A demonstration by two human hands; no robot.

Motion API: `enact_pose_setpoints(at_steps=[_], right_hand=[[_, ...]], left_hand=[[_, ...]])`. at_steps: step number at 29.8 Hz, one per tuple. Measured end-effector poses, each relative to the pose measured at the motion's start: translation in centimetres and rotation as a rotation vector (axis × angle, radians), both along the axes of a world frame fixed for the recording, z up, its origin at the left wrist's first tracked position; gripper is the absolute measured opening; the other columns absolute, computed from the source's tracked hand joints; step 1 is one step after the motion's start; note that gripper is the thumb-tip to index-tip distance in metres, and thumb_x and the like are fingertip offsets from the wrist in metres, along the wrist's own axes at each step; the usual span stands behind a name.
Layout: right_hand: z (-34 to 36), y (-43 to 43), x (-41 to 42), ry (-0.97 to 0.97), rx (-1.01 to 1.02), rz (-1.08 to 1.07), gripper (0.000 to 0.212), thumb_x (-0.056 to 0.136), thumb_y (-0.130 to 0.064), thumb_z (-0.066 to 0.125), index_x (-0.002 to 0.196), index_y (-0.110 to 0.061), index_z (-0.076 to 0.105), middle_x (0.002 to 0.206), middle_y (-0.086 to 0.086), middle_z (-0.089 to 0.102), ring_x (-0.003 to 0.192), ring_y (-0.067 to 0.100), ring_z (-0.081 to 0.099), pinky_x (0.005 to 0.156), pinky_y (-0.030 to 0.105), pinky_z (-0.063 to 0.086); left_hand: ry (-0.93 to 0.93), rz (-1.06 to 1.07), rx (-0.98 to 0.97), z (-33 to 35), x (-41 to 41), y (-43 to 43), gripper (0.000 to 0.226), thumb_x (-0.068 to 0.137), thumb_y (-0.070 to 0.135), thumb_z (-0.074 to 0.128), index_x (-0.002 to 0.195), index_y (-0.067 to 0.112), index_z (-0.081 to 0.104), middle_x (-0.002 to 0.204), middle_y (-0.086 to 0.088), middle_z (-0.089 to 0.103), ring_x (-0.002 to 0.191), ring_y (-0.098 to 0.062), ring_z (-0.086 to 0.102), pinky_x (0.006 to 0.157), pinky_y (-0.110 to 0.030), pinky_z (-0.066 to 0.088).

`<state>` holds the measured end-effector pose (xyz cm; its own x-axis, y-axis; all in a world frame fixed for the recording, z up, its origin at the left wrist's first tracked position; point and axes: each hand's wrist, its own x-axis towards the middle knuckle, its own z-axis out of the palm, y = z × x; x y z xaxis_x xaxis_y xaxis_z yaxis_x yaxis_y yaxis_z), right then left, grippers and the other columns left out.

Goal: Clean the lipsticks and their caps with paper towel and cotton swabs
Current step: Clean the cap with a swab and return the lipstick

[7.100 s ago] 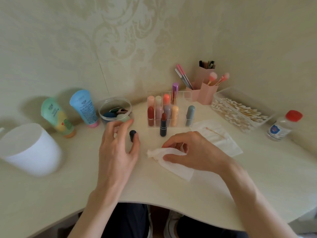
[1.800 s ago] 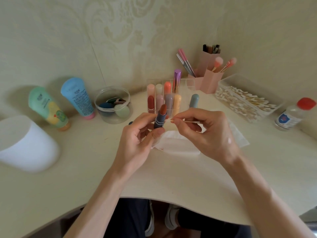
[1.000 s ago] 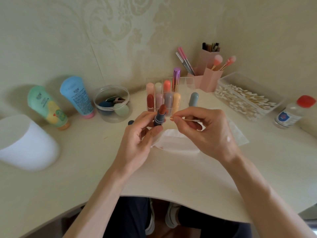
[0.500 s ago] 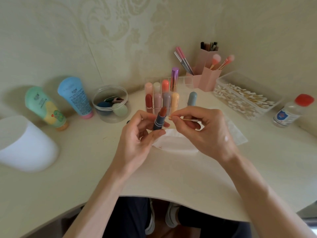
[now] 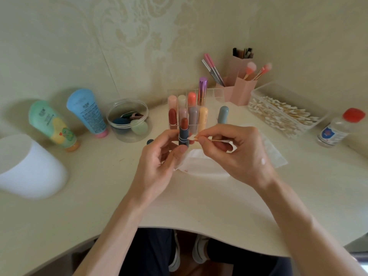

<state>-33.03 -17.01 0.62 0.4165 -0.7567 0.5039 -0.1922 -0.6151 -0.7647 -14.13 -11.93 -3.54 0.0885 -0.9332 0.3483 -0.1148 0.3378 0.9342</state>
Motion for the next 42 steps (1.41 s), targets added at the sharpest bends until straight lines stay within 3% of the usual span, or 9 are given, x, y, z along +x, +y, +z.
enact_pose_setpoints(at_steps=[4,8,11,16,18,21,27,34,42], right_hand=[[-0.1,-0.05,-0.07,-0.004,-0.003,0.003,0.021,0.093,-0.002,0.076,0.093,-0.023,0.078,0.061,-0.02,0.054,0.056,0.006,0.043,0.06,0.011,0.035],[-0.32,-0.08,0.02,0.008,-0.011,0.017,0.013,0.093,-0.004,0.076,0.094,-0.016,0.08,0.065,-0.018,0.059,0.056,0.007,0.045,0.059,0.013,0.036],[-0.43,-0.05,0.13,0.009,-0.011,0.034,0.01,0.094,-0.005,0.076,0.095,-0.013,0.081,0.067,-0.019,0.059,0.056,0.008,0.044,0.059,0.014,0.035],[-0.1,-0.1,-0.01,-0.018,0.001,0.028,0.019,0.095,-0.005,0.075,0.097,-0.023,0.081,0.066,-0.01,0.062,0.055,0.012,0.041,0.056,0.018,0.034],[0.11,-0.07,-0.03,-0.025,-0.001,0.023,0.026,0.094,-0.004,0.075,0.096,-0.03,0.078,0.066,-0.015,0.064,0.055,0.014,0.04,0.054,0.019,0.034],[-0.04,-0.11,0.0,-0.008,-0.019,0.009,0.024,0.093,0.001,0.074,0.093,-0.023,0.077,0.068,-0.032,0.062,0.055,0.013,0.041,0.057,0.012,0.035],[-0.32,-0.14,-0.04,0.014,-0.029,0.004,0.018,0.093,-0.002,0.076,0.092,-0.02,0.079,0.062,-0.02,0.053,0.056,0.007,0.042,0.06,0.012,0.034],[-0.37,-0.07,0.09,0.025,-0.047,0.01,0.013,0.093,-0.003,0.076,0.094,-0.014,0.081,0.061,-0.017,0.05,0.056,0.009,0.042,0.059,0.015,0.034],[-0.08,0.01,-0.03,0.003,-0.028,0.003,0.017,0.092,0.0,0.076,0.092,-0.016,0.08,0.061,-0.024,0.054,0.055,0.005,0.042,0.06,0.01,0.033]], left_hand=[[0.035,-0.061,0.033,-0.27,-0.01,0.08,0.018,0.105,0.02,0.055,0.12,0.017,0.065,0.073,0.002,0.057,0.062,-0.018,0.047,0.057,-0.027,0.039],[0.035,-0.057,0.049,-0.04,-0.17,0.18,0.026,0.098,0.032,0.066,0.123,0.026,0.066,0.091,-0.011,0.069,0.07,-0.029,0.055,0.061,-0.036,0.045],[0.017,-0.027,0.024,0.07,-0.18,0.15,0.019,0.098,0.024,0.069,0.117,0.028,0.07,0.093,-0.003,0.074,0.08,-0.039,0.063,0.065,-0.04,0.051],[0.039,-0.083,0.023,0.02,-0.13,0.32,0.021,0.104,0.003,0.055,0.114,0.018,0.067,0.071,-0.008,0.053,0.06,-0.017,0.044,0.054,-0.023,0.038],[0.021,-0.086,0.035,-0.06,-0.16,0.34,0.028,0.106,-0.001,0.051,0.114,0.021,0.067,0.072,-0.007,0.054,0.06,-0.012,0.045,0.055,-0.021,0.037],[0.008,-0.093,0.045,-0.06,-0.19,0.28,0.026,0.108,0.001,0.048,0.128,0.01,0.062,0.079,-0.004,0.052,0.061,-0.007,0.047,0.058,-0.02,0.038],[0.029,-0.075,-0.001,0.22,-0.26,0.25,0.031,0.106,0.007,0.052,0.136,0.017,0.058,0.096,-0.018,0.064,0.073,-0.031,0.057,0.067,-0.031,0.047],[0.087,-0.072,0.015,0.18,-0.23,0.32,0.017,0.104,0.014,0.055,0.12,0.016,0.06,0.098,0.001,0.07,0.079,-0.023,0.065,0.074,-0.027,0.051],[0.036,-0.052,0.012,0.2,-0.16,0.28,0.018,0.105,0.01,0.053,0.122,0.01,0.059,0.098,-0.002,0.07,0.08,-0.022,0.064,0.077,-0.026,0.049]])
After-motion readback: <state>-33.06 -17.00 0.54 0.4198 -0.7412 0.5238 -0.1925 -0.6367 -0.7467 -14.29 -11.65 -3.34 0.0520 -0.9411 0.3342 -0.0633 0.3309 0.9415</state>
